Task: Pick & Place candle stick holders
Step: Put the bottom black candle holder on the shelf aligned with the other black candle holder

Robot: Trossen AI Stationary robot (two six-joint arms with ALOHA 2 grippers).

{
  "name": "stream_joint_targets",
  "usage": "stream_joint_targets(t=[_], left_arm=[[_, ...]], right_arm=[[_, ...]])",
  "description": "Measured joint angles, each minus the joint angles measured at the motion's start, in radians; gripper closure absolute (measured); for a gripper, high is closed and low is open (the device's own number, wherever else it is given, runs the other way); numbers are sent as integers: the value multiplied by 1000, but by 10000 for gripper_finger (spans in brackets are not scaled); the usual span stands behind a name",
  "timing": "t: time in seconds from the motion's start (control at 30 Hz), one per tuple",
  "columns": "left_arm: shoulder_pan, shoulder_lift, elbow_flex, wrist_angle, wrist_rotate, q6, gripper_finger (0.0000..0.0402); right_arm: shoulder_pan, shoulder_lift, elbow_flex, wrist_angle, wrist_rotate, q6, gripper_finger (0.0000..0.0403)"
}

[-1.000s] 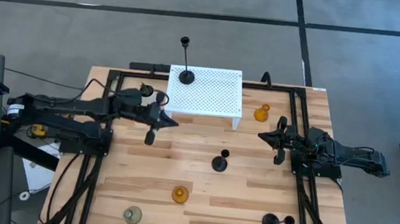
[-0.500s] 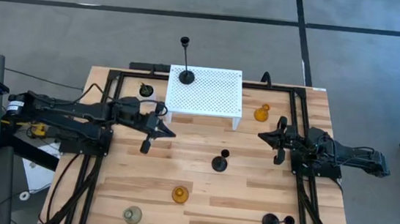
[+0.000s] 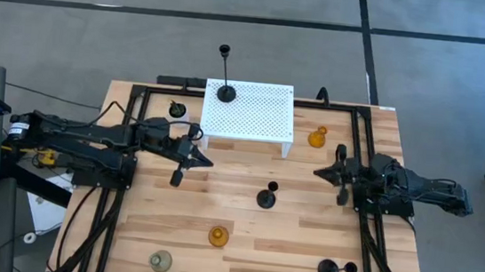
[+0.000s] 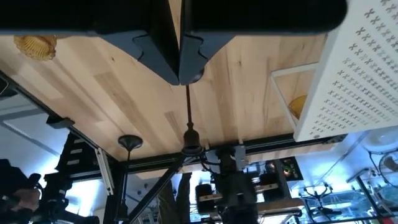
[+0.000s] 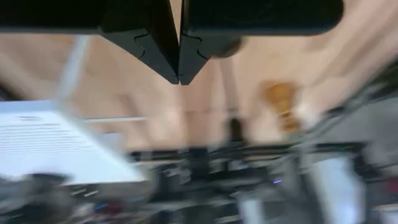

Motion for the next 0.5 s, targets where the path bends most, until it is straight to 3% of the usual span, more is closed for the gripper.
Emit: stream_joint_targets(t=[0.13, 0.2, 0.3, 0.5], left_arm=[[0, 0, 0, 18, -4, -27, 390], [0, 0, 0, 29, -4, -27, 390], [0, 0, 0, 47, -4, -27, 390], [0, 0, 0, 64, -4, -27, 390]], right_arm=[[16, -3, 12, 26, -48, -1, 403], [18, -3, 23, 36, 16, -7, 403], [12, -2, 25, 117, 133, 149, 403], [45, -2, 26, 235, 102, 321, 403]])
